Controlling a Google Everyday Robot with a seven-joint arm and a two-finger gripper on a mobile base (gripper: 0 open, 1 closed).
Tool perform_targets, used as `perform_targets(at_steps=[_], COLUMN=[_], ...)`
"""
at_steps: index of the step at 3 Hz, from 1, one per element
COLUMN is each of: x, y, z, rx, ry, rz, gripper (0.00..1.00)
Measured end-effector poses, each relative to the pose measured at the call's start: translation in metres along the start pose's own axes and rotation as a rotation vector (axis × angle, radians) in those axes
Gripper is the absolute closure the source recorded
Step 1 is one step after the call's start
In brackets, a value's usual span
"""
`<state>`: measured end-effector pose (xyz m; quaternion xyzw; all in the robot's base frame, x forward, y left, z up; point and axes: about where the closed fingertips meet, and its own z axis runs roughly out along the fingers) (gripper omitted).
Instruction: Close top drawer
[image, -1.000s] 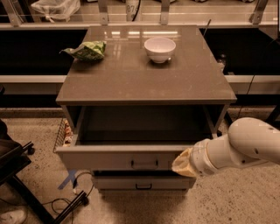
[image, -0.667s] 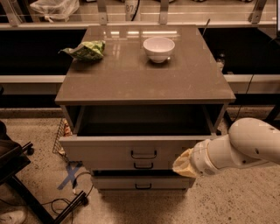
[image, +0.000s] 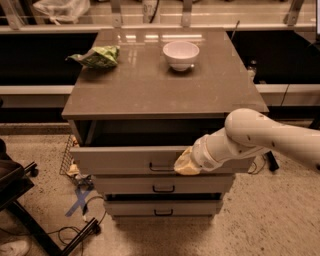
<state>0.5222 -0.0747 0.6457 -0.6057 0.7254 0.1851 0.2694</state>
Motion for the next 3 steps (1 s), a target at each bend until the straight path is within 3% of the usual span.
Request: perform_targets(at_steps=[1,2,3], x=[0.0,-0.017,-0.017], y=[0.001,-0.037,-0.037], z=[0.0,0.026,0.026], rx=[0.0,-0.018,-0.018], ry=[0.0,-0.051,-0.051], rz=[0.0,0.005,0.005], gripper=[1.0,1.0,1.0])
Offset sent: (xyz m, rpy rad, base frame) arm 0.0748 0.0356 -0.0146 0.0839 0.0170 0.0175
